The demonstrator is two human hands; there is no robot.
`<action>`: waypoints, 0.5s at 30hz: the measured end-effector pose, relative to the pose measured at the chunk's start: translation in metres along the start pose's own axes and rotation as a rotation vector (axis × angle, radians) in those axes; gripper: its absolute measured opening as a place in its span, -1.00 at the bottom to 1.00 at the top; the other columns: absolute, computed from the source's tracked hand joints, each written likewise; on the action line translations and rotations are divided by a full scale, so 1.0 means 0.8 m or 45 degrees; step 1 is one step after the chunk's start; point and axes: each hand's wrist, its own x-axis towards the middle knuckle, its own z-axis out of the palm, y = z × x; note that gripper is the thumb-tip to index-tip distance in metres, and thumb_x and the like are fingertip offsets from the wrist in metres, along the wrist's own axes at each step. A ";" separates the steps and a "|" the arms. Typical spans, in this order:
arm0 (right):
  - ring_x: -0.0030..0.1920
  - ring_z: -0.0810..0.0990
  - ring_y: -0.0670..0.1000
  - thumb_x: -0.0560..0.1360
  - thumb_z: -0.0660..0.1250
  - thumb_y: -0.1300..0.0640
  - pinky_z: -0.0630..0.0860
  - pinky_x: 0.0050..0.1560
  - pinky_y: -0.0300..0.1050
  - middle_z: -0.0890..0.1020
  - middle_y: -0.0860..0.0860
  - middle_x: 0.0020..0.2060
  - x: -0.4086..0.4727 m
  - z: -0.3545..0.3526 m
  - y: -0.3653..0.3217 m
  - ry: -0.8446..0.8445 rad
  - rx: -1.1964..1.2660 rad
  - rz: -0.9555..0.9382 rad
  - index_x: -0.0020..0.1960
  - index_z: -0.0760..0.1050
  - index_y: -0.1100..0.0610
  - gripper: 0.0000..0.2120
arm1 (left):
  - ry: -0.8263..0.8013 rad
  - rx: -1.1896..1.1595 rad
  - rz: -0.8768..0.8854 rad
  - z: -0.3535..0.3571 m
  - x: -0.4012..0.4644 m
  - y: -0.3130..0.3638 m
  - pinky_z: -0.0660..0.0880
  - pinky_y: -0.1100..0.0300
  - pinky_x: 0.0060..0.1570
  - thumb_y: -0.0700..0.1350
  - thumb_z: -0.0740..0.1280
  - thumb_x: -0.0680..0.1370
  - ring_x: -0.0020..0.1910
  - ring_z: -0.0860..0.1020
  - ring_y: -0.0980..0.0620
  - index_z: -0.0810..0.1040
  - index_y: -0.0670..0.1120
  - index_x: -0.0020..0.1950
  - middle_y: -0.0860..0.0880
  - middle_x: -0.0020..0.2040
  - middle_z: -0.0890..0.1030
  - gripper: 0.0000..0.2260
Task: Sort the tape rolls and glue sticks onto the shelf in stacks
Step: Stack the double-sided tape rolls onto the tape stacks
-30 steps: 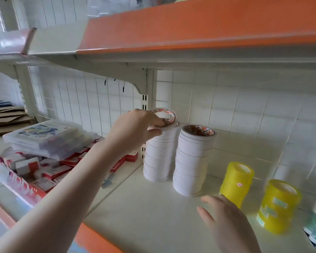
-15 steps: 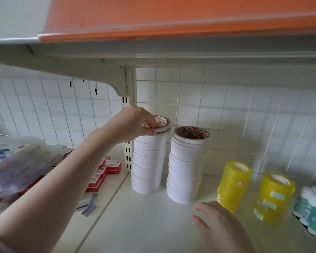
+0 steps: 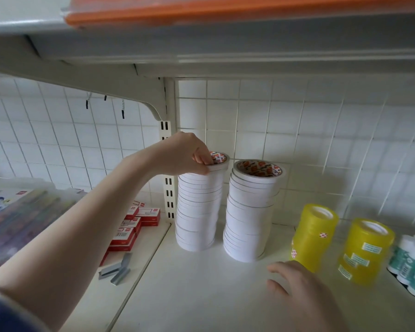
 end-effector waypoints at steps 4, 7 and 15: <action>0.22 0.41 -0.16 0.60 0.12 -0.06 0.25 -0.04 -0.33 0.39 -0.15 0.25 -0.002 -0.001 0.002 0.027 -0.021 0.025 0.33 0.32 -0.12 -0.69 | -0.039 0.007 -0.018 -0.002 0.000 -0.001 0.44 0.26 -0.01 -0.08 0.42 0.46 -0.10 0.53 0.12 0.62 0.00 0.05 0.25 -0.22 0.51 -0.82; 0.22 0.42 -0.14 0.59 0.14 -0.07 0.27 -0.03 -0.32 0.40 -0.16 0.25 -0.009 -0.003 0.000 0.097 -0.029 0.065 0.30 0.34 -0.14 -0.71 | -0.033 0.025 -0.031 -0.003 -0.003 0.002 0.42 0.28 -0.03 -0.09 0.41 0.46 -0.08 0.53 0.11 0.62 -0.01 0.07 0.22 -0.22 0.51 -0.81; 0.01 0.57 0.15 0.44 0.41 0.05 0.45 -0.08 -0.04 0.62 0.06 -0.02 -0.038 -0.007 0.012 0.369 -0.134 0.278 0.08 0.59 0.06 -0.77 | 0.443 0.237 0.058 0.024 -0.064 0.009 0.43 0.07 0.08 -0.08 0.36 0.49 0.15 0.47 -0.06 0.49 -0.05 0.29 -0.02 0.18 0.55 -0.63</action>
